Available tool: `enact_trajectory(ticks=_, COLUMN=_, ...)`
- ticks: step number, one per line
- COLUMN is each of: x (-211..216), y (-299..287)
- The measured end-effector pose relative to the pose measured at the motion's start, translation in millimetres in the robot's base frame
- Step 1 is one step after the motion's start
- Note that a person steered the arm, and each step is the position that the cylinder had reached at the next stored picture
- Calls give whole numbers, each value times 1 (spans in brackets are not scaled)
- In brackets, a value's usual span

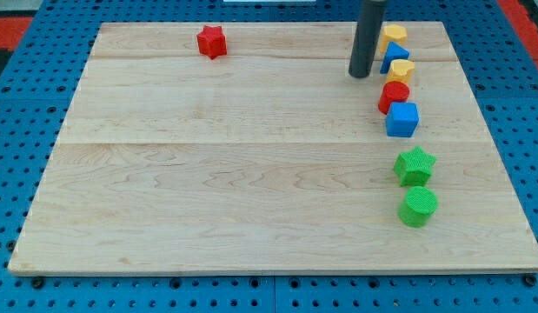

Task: Place your arm top left to the red star

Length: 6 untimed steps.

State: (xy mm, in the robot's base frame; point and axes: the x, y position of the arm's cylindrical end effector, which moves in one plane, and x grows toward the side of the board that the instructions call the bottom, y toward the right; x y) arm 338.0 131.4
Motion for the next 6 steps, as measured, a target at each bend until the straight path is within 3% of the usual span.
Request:
enact_trajectory(ticks=2, x=168, y=-17)
enact_trajectory(ticks=3, x=237, y=-69)
enact_trajectory(ticks=4, x=185, y=-136)
enact_trajectory(ticks=5, x=108, y=-260)
enact_trajectory(ticks=6, x=7, y=-286)
